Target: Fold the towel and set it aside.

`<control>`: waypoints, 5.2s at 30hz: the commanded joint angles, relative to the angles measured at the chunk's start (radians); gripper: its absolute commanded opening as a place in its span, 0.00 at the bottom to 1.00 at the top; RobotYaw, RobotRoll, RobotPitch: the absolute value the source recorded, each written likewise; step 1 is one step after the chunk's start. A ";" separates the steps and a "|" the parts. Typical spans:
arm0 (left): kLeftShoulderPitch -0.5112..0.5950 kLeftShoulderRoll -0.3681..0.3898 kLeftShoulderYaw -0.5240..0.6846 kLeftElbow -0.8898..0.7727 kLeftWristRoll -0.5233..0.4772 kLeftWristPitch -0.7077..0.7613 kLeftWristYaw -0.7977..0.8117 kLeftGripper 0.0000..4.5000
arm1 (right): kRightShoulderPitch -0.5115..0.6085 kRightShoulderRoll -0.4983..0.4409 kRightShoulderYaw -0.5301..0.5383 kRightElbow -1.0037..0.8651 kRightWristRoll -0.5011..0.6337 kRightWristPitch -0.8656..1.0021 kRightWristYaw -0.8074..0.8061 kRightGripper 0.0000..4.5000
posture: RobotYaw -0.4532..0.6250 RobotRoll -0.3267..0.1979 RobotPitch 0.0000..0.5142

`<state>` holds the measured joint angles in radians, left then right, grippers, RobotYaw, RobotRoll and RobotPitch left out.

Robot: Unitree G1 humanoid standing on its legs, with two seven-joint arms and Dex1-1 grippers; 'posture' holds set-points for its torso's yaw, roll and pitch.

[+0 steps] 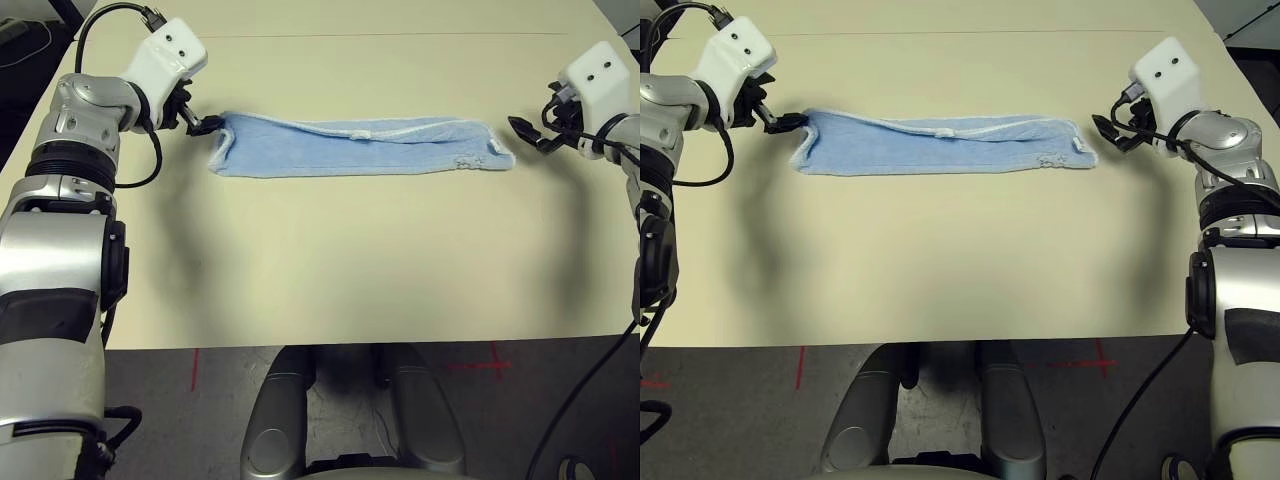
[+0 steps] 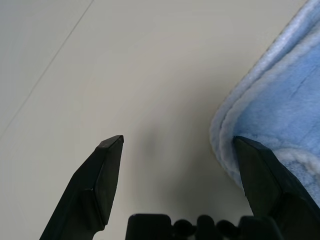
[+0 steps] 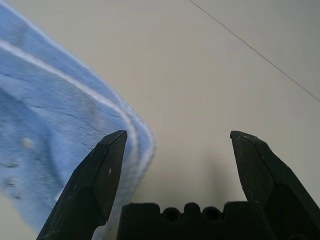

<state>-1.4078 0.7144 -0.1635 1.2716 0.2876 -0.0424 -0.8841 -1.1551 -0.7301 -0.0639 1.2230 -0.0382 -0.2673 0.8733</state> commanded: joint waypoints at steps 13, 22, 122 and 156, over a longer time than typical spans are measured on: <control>-0.029 -0.014 0.059 0.015 -0.016 0.036 0.144 0.99 | 0.034 0.030 -0.027 -0.057 0.046 0.016 0.092 1.00 | 0.46 0.62 0.60; -0.043 -0.008 0.041 0.010 0.001 -0.012 0.142 0.99 | 0.058 0.036 -0.042 -0.098 0.071 0.024 0.092 1.00 | 0.46 0.62 0.59; 0.486 -0.067 0.195 -0.545 -0.469 0.077 -0.436 0.99 | 0.544 0.155 -0.514 -0.811 0.833 1.146 -0.230 1.00 | 0.43 0.62 0.59; 0.482 -0.068 0.182 -0.608 -0.482 0.143 -0.430 1.00 | 0.400 0.225 -0.500 -0.601 0.821 1.032 -0.362 0.44 | 0.44 0.62 0.59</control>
<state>-0.9352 0.6381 0.0289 0.6784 -0.1948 0.0970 -1.3092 -0.7766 -0.4935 -0.5595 0.6288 0.7850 0.7527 0.5150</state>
